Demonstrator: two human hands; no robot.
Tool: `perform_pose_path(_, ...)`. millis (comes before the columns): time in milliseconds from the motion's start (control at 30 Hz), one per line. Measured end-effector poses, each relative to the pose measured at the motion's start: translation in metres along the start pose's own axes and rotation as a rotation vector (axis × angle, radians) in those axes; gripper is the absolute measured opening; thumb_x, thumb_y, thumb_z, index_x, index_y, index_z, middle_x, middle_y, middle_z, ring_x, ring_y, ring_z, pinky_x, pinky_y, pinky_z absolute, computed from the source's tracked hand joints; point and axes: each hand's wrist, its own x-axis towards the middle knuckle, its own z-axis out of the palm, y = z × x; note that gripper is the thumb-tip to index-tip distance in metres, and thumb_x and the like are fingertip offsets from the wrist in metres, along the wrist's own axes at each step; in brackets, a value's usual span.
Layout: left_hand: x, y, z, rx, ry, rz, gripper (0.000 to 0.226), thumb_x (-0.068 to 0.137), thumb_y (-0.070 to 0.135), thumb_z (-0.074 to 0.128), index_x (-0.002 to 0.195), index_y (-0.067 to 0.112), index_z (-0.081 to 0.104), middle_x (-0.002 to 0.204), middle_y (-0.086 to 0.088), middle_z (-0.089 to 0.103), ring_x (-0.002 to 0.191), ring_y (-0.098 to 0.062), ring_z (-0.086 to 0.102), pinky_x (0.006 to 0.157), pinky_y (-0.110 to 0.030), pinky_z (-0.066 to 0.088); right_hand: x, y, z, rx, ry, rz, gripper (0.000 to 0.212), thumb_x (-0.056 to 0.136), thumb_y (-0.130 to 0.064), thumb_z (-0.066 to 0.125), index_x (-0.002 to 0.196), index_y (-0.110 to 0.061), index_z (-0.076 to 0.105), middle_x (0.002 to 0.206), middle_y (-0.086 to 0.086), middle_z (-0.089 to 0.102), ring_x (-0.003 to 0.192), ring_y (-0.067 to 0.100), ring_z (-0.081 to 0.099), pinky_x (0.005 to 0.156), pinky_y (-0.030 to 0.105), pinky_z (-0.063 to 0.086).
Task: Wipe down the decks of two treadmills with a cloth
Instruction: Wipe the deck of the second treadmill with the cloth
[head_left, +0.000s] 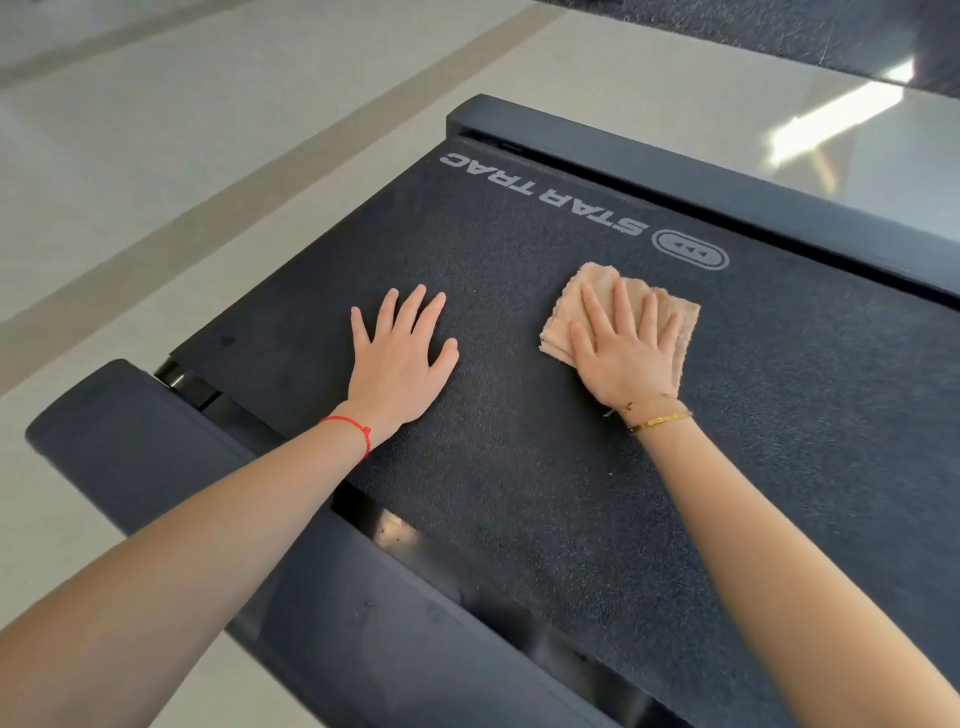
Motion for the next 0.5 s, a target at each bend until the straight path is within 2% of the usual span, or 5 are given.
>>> perform_pose_path(200,0.006,-0.001,-0.002,-0.002,-0.012,0.058,0.061,0.103,0.045,0.03,0.158,0.026,0.015,0.166,0.001,0.012,0.154,-0.023,0.002,0.119,-0.064,0.005,-0.043,-0.016,0.009,-0.025,0.034,-0.29,0.057,0.101,-0.056,0.014,0.156,-0.043,0.008,0.167,-0.005,0.0,0.153,0.03,-0.005,0.122,0.05,-0.009)
perform_pose_path(300,0.016,-0.002,-0.003,0.003,-0.014,0.108,0.061,0.103,0.046,0.03,0.158,0.027,0.016,0.166,0.0,0.012,0.154,-0.023,0.002,0.119,-0.064,0.003,-0.04,0.008,0.008,-0.004,0.074,-0.229,0.057,0.101,-0.056,0.016,0.156,-0.043,0.014,0.167,-0.007,0.005,0.153,0.027,-0.003,0.123,0.048,-0.006)
perform_pose_path(500,0.035,0.0,-0.001,-0.002,-0.035,0.112,0.062,0.102,0.051,0.026,0.158,0.03,0.012,0.166,0.002,0.009,0.154,-0.022,0.0,0.12,-0.063,0.002,0.033,0.041,-0.001,0.015,0.047,0.021,0.056,0.101,-0.057,0.015,0.155,-0.046,0.008,0.167,-0.005,0.0,0.153,0.028,-0.007,0.121,0.05,-0.011)
